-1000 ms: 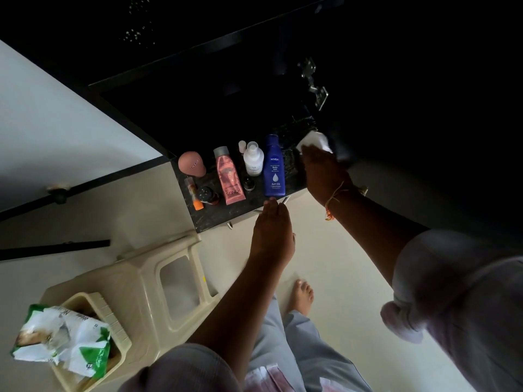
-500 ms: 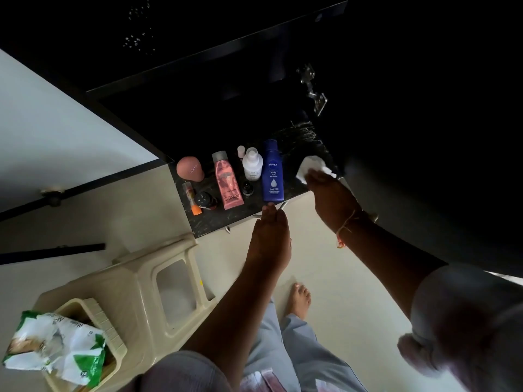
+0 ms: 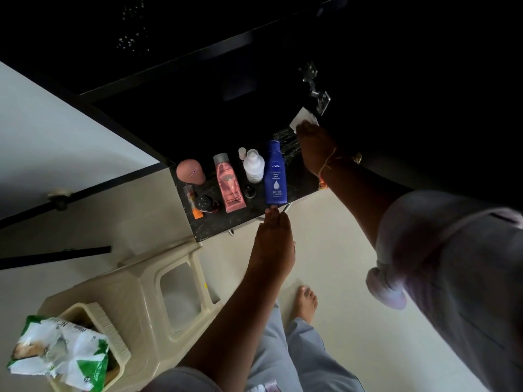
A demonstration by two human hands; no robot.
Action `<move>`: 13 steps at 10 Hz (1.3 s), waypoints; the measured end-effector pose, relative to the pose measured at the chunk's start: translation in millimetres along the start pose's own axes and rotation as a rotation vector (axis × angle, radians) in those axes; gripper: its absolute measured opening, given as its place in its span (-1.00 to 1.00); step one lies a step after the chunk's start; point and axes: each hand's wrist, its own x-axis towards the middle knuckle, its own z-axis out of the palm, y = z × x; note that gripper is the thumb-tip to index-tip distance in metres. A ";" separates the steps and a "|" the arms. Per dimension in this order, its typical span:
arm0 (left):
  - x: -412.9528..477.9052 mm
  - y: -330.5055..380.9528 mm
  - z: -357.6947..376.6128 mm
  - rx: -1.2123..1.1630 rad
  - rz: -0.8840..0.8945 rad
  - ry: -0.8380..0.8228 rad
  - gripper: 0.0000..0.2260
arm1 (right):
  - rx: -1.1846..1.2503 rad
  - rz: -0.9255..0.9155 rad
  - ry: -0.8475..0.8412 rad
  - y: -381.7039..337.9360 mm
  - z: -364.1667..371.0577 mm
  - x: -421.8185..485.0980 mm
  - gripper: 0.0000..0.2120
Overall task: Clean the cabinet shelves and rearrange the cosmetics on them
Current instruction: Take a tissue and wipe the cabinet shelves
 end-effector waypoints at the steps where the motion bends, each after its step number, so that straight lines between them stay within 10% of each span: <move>1: -0.9 -0.5 -0.7 -0.013 -0.004 -0.005 -0.46 | 0.148 0.068 -0.016 6.3 -1.2 4.4 -0.57; 13: 0.9 -2.3 1.0 0.175 0.048 -0.032 -0.28 | 0.048 -0.126 -0.005 -3.4 -17.3 -4.0 -0.57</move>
